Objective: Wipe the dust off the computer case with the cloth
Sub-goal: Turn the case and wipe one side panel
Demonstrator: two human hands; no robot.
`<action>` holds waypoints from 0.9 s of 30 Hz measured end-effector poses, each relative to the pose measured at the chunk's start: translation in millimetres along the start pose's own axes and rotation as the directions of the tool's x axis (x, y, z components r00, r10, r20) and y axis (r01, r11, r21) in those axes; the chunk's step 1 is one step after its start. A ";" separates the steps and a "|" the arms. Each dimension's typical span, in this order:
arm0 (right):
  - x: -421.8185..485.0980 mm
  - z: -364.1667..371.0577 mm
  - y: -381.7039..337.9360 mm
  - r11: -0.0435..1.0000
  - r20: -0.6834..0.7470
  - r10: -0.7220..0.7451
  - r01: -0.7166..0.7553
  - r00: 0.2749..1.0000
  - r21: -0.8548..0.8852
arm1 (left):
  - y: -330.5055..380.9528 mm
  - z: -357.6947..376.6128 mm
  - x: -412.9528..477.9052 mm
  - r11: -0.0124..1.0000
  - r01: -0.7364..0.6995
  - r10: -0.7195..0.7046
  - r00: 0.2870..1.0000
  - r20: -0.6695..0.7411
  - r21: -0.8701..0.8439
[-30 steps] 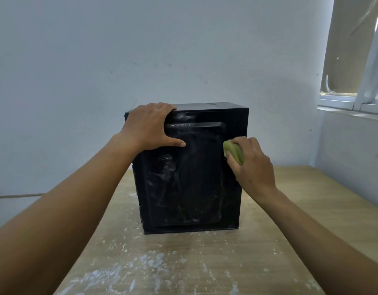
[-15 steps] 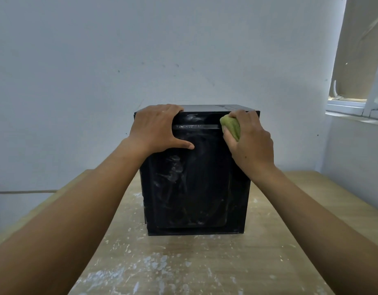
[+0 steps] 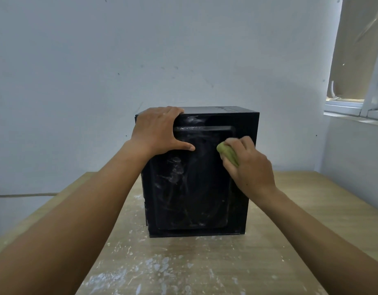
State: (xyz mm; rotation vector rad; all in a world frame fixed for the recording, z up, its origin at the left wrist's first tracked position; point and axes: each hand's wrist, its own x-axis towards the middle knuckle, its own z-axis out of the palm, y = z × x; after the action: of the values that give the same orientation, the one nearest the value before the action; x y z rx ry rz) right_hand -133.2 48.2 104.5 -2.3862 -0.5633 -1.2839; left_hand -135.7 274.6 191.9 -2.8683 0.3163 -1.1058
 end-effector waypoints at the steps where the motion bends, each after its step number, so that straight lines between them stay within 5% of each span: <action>1: 8.9 -4.9 -2.5 1.000 -0.022 0.016 -0.017 1.000 0.000 | 0.2 -0.2 -0.1 1.000 0.001 -0.001 1.000 0.002 -0.002; 7: 60.0 -23.6 -30.6 0.995 0.022 0.082 -0.081 0.996 -0.051 | 1.6 -0.3 -0.1 1.000 0.002 -0.002 1.000 -0.003 0.002; 17: 63.8 -13.0 -52.7 0.991 0.068 -0.066 0.073 0.996 -0.108 | 1.8 -0.2 -0.9 1.000 -0.004 0.004 1.000 -0.016 -0.016; 27: 43.7 -21.7 -7.5 0.995 -0.034 0.094 -0.093 0.995 0.022 | 1.5 -1.0 -1.9 1.000 0.005 -0.006 1.000 -0.017 -0.028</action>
State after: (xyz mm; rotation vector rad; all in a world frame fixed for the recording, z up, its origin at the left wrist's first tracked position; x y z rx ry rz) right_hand -130.1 51.2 153.6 -2.3397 -0.4468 -1.2702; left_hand -138.0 273.5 191.2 -2.8866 0.3275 -1.1367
